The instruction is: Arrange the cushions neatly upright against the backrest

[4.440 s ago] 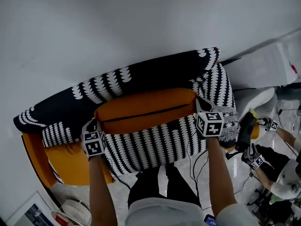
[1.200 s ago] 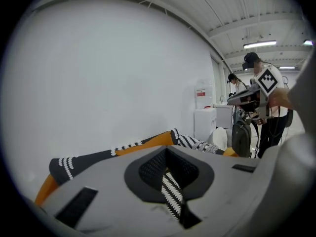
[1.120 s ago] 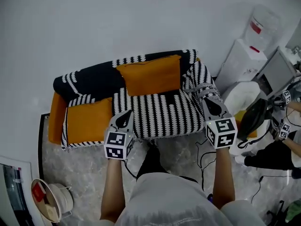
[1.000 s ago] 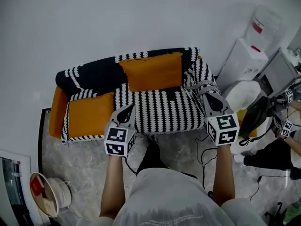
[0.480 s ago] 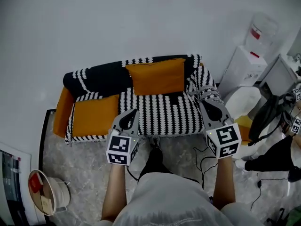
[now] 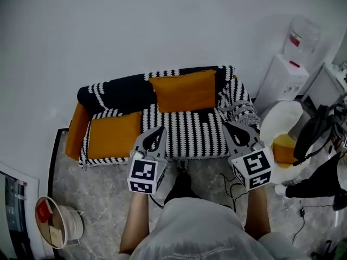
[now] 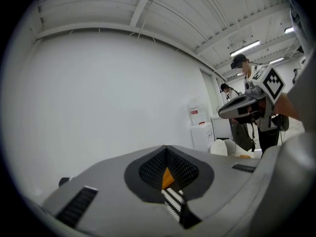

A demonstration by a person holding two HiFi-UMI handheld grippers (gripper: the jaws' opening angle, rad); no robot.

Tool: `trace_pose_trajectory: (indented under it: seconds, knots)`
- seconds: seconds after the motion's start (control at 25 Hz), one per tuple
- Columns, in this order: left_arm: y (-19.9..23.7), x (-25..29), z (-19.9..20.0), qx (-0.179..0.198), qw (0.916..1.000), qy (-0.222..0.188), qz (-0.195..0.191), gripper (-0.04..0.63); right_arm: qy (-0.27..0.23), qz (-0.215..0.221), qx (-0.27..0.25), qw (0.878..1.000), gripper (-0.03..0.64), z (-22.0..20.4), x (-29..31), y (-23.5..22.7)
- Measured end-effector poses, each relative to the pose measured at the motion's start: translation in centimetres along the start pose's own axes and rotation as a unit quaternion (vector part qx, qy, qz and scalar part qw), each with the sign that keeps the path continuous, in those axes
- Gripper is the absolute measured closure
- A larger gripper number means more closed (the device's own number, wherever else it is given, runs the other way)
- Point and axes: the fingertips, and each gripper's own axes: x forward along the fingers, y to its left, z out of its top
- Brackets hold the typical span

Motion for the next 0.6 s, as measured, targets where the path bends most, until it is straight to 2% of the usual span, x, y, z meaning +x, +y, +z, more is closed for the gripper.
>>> trace_pose_trajectory:
  seconds: [0.6]
  knots:
    - [-0.2, -0.33, -0.06, 0.005, 1.0, 0.003, -0.004, 0.575, 0.014, -0.003, -0.013, 1.0, 0.614, 0.12, 0.53, 0.4]
